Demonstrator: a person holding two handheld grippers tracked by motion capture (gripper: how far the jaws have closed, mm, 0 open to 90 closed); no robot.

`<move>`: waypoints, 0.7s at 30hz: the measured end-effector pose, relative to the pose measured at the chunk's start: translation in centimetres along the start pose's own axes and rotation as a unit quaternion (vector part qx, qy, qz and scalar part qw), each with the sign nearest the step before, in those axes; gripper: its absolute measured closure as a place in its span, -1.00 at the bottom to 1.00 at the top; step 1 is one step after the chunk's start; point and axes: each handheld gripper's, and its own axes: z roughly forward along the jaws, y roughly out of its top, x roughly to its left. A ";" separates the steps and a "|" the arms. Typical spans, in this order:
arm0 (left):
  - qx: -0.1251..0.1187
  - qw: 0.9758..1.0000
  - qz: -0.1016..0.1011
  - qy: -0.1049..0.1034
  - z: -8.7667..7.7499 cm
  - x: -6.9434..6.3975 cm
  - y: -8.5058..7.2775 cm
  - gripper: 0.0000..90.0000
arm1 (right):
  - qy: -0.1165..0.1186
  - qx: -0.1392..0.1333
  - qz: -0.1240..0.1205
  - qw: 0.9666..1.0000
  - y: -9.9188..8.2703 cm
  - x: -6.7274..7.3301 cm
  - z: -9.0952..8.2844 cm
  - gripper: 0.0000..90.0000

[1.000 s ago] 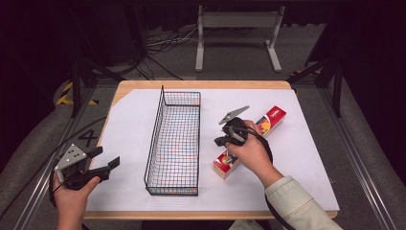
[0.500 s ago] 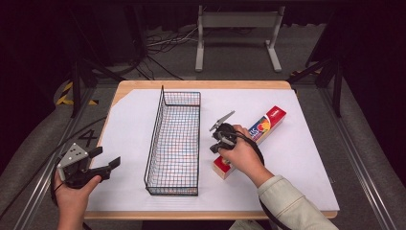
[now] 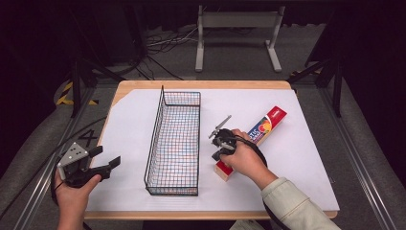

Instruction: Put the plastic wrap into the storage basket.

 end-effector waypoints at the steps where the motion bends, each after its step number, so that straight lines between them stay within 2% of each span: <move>1: 0.001 1.000 0.002 -0.001 0.0 0.0 0.0 -0.56 | 0.006 0.005 -0.001 1.000 -0.2 0.0 -0.2 1.00; 8: 0.001 1.000 0.002 -0.003 0.3 0.0 0.3 -0.56 | 0.006 0.028 -0.016 0.999 -1.8 0.8 -1.1 1.00; 13: 0.002 1.000 0.005 -0.005 0.6 -0.1 0.4 -0.56 | 0.016 0.032 -0.009 0.999 -2.9 1.0 -1.7 1.00; 15: 0.001 1.000 0.005 -0.007 0.7 -0.1 0.5 -0.56 | 0.022 0.042 -0.006 0.999 -3.5 1.0 -2.1 1.00; 21: 0.003 1.000 0.006 -0.008 0.8 -0.2 0.6 -0.56 | 0.021 0.059 -0.006 0.998 -4.4 1.1 -2.6 1.00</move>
